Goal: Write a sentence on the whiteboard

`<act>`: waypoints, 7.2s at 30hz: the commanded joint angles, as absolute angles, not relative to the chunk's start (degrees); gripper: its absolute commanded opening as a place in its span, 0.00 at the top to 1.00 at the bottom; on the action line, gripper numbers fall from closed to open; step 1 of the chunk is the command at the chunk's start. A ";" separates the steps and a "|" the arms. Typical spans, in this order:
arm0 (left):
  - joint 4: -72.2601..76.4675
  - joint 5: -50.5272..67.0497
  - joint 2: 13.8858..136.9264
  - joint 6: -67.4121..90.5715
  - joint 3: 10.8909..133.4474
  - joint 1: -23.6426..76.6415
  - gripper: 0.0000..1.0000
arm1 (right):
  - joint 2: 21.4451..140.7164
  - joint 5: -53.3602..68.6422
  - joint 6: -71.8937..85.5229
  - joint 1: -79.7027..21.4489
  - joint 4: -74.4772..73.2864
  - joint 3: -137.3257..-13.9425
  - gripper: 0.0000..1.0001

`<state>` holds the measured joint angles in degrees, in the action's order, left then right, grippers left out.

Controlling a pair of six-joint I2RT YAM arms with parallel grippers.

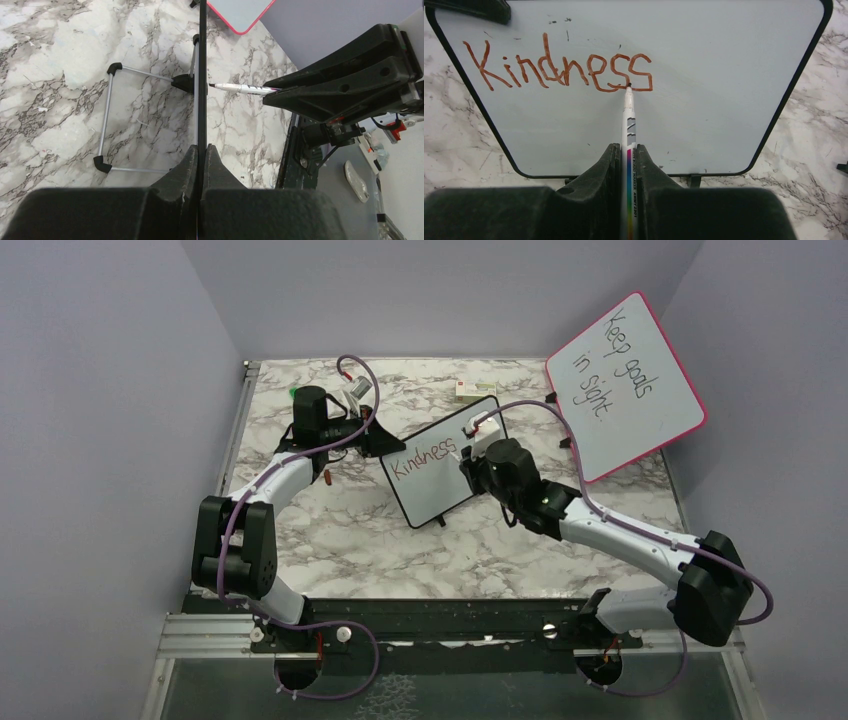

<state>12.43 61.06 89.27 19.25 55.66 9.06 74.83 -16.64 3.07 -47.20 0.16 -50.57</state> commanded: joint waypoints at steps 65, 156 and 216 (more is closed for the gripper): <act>3.16 58.73 89.12 14.13 57.13 9.06 1.00 | 64.82 -20.35 1.33 -49.11 -2.47 -44.62 0.99; 3.16 58.54 89.39 14.49 57.22 9.14 1.00 | 85.52 -22.59 6.15 -65.66 1.94 -54.57 0.99; 3.16 58.77 89.22 14.59 57.30 9.14 1.00 | 83.14 -28.36 7.03 -65.65 4.88 -52.91 0.99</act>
<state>7.35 60.40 89.14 15.53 57.32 9.06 84.44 -24.93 7.27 -65.56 1.43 -53.15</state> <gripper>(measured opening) 0.019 0.165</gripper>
